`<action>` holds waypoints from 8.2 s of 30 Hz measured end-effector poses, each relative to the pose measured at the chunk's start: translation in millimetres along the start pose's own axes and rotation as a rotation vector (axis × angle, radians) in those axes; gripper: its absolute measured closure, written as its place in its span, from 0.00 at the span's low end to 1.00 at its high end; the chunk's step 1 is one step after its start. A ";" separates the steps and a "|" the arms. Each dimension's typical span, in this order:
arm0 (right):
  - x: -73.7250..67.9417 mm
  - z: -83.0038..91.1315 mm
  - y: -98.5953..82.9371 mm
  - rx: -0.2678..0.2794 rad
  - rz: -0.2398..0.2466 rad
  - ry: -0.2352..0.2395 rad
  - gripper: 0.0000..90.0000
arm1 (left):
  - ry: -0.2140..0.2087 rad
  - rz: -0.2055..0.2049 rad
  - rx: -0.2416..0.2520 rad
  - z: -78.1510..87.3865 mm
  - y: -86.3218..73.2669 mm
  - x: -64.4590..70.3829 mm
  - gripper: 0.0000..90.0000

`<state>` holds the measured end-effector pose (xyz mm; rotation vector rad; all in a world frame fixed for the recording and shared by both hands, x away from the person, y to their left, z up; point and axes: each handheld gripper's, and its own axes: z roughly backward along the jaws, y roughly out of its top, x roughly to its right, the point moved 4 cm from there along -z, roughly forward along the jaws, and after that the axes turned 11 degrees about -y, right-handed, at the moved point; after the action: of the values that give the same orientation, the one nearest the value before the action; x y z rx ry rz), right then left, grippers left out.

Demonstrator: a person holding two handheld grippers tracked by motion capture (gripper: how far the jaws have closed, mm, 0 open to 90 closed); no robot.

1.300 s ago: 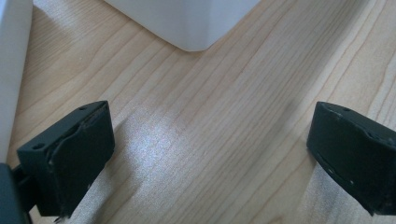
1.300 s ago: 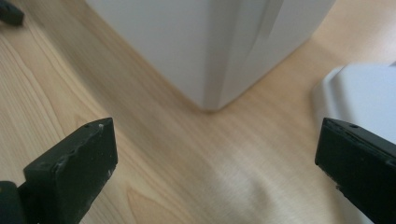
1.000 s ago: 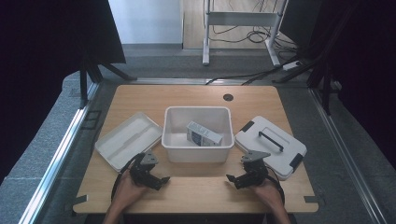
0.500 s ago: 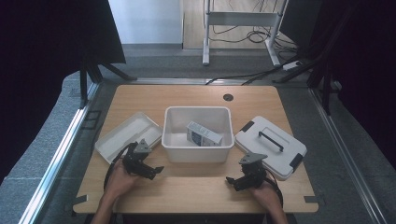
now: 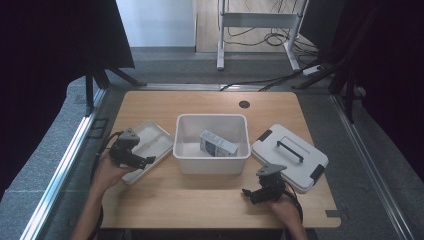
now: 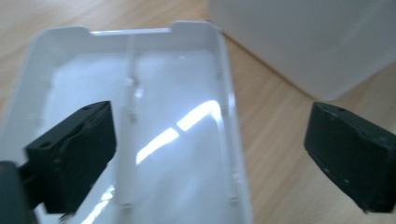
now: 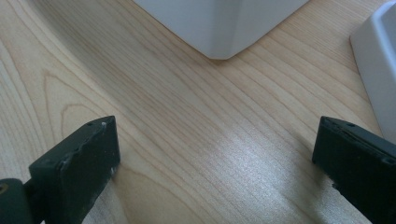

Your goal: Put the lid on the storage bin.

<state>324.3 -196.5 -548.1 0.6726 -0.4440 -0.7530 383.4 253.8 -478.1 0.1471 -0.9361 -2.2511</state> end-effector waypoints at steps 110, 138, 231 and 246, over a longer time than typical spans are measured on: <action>0.7 0.2 0.1 0.003 -0.004 -0.006 0.01 | -0.438 -0.616 -0.163 -45.5 199.2 84.5 0.99; 0.5 0.3 0.0 0.001 -0.003 -0.004 0.01 | -0.425 -0.638 -0.221 -99.5 187.2 87.7 0.99; 166.9 41.7 48.5 -0.296 0.085 -0.142 0.93 | -0.085 -0.052 -0.012 -55.6 -67.3 76.2 0.00; 177.7 104.6 96.6 -0.226 0.151 -0.045 0.93 | -0.084 -0.049 -0.008 -55.8 -67.2 76.2 0.00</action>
<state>424.9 -317.7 -383.8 0.4067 -0.4382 -0.6643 307.6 206.9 -552.3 0.0732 -0.9767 -2.3210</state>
